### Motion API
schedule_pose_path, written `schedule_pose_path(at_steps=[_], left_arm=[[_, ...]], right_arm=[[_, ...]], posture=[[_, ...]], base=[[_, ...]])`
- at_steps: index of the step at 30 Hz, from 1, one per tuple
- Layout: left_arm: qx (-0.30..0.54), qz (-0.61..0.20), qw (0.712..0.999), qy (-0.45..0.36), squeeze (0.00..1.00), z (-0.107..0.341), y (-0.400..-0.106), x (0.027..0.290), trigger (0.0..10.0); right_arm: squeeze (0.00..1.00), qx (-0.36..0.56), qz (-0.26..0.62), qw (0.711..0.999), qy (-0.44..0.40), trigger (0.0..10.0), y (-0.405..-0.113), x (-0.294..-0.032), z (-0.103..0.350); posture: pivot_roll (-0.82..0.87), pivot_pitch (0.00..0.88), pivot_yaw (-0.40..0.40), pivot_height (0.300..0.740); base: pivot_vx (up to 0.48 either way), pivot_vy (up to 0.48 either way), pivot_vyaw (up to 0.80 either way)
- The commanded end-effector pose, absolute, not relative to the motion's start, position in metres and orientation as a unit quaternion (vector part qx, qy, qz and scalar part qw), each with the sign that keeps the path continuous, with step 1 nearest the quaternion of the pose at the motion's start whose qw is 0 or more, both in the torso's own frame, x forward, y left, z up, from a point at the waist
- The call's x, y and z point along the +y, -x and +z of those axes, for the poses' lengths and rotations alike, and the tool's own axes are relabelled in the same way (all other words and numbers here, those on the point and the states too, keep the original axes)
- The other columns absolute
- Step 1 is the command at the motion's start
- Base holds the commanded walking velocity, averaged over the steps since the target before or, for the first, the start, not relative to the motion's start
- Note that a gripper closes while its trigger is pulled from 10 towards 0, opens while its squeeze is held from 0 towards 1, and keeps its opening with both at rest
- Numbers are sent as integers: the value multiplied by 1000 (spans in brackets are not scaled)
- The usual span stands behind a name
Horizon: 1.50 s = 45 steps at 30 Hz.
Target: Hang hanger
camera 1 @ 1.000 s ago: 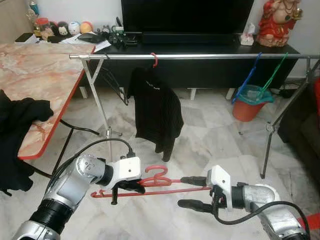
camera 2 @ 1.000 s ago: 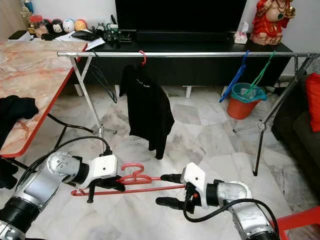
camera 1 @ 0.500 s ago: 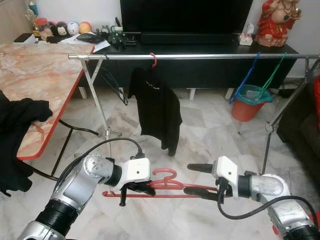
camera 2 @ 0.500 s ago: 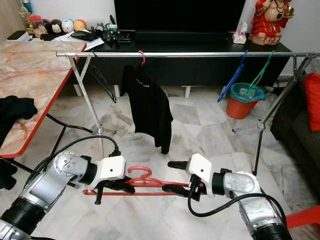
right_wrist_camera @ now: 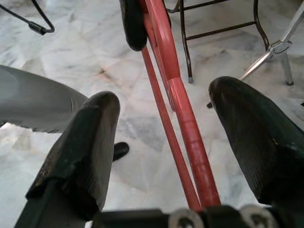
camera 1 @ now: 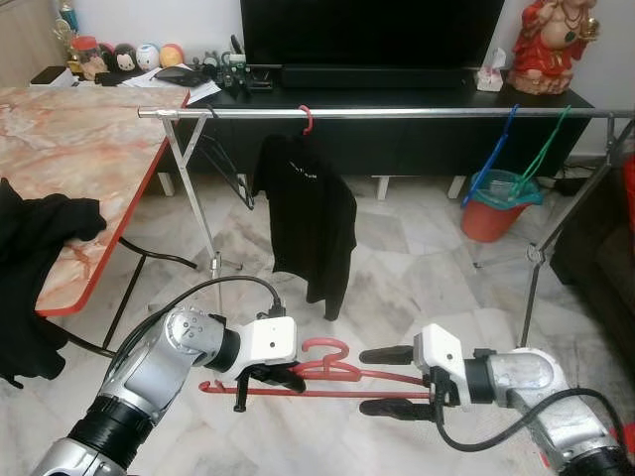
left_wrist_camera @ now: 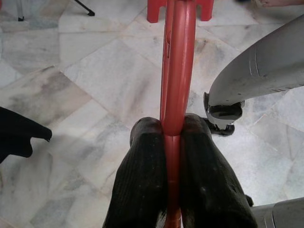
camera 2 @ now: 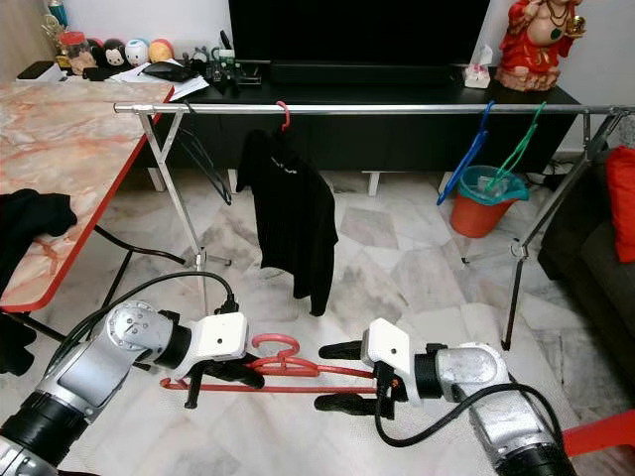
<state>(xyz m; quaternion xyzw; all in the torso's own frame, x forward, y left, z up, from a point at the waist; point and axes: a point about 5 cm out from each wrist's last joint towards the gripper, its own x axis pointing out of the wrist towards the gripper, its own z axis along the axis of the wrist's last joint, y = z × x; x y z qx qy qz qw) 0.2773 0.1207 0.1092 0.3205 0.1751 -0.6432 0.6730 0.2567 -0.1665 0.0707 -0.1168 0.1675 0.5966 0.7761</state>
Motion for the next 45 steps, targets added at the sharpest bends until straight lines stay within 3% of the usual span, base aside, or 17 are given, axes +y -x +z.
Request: schedule_pose_path(at_steps=[1,8,9,10,11,23,45], left_arm=[[169,-643,672,-326,0,113,-278,118,10000],[166,-643,673,-325,0,113,-278,116,10000],[166,-642,674,-325,0,113,-278,116,10000],[166,-642,674,-325,0,113,-278,116,10000],[166,-642,674,-325,0,113,-278,116,10000],[164,-643,675,-321,0,113,-279,114,10000],[159,-639,679,-325,0,114,-281,113,10000]], right_arm=[[0,151,577,792,127,10000,-265,-167,74],[0,155,577,793,118,10000,-265,-164,69],[0,155,577,793,117,2941,-265,-164,68],[0,155,577,794,116,2941,-265,-164,68],[0,156,576,794,115,0,-265,-165,67],[0,179,602,772,98,0,-257,-163,57],[0,189,597,773,103,0,-257,-166,52]], posture=[[-101,0,-50,740],[-100,0,-53,740],[-100,0,-53,740],[-100,0,-53,740],[-101,0,-54,740],[-98,0,-58,740],[-96,0,-62,740]], base=[[0,0,0],[0,0,0],[0,0,0],[0,0,0],[0,0,0],[0,0,0],[0,0,0]])
